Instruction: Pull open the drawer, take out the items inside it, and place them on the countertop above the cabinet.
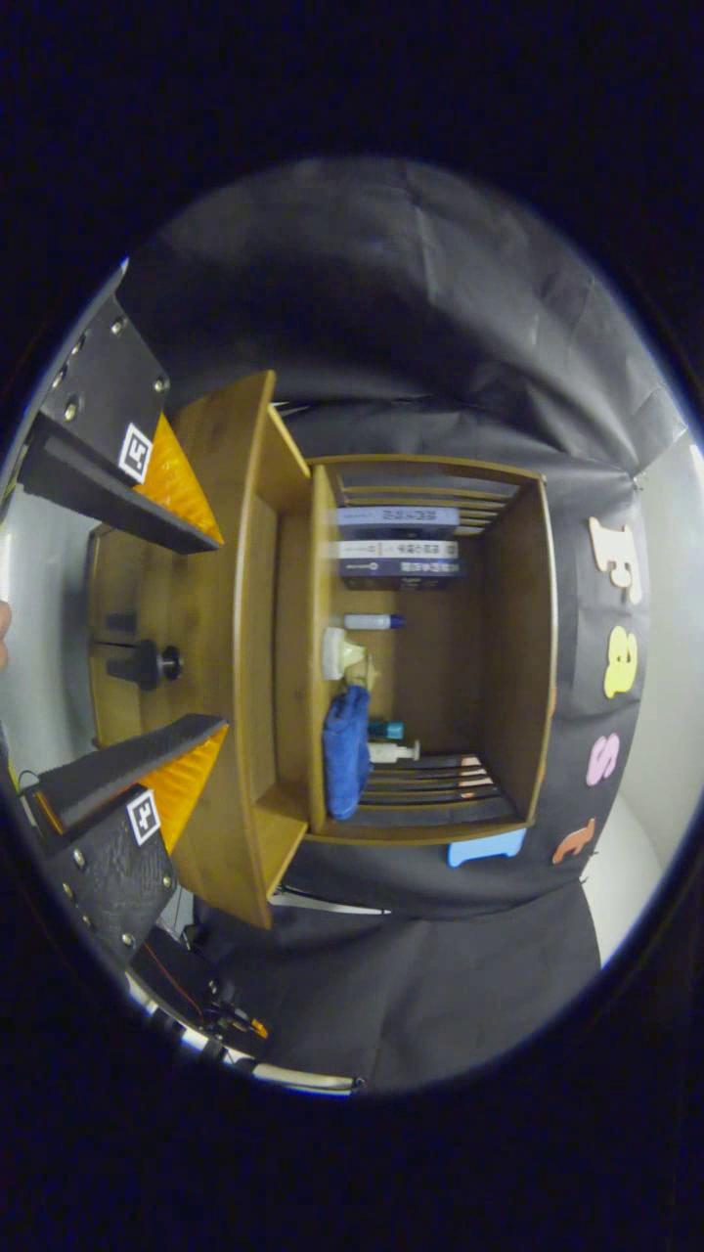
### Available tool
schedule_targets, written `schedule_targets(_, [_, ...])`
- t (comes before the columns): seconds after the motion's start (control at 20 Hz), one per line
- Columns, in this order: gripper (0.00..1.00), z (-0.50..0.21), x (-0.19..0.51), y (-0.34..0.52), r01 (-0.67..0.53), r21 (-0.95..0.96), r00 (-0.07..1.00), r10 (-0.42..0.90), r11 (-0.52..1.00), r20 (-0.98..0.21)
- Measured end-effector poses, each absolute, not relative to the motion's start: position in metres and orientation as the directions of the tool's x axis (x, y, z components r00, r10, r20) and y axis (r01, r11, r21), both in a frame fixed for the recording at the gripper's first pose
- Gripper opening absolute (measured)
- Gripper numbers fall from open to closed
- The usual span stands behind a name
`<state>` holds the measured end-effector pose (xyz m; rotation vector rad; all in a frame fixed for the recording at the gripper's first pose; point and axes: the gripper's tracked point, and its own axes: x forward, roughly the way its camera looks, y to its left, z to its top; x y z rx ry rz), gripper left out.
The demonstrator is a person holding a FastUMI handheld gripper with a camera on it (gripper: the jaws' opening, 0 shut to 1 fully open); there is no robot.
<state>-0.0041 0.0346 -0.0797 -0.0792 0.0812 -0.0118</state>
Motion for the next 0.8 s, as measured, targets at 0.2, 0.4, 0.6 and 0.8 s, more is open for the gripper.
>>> schedule_targets(0.2, [0.98,-0.123,-0.002,0.021,0.033,-0.071,0.991,-0.042,0.997,-0.130])
schedule_targets(0.4, [0.98,-0.146,0.007,0.010,0.045,-0.064,0.988,-0.054,0.997,-0.144])
schedule_targets(0.6, [0.98,-0.151,0.031,-0.003,0.061,-0.061,0.989,-0.069,0.996,-0.133])
schedule_targets(0.8, [0.98,-0.154,0.063,-0.001,0.044,-0.041,0.991,-0.048,0.998,-0.122])
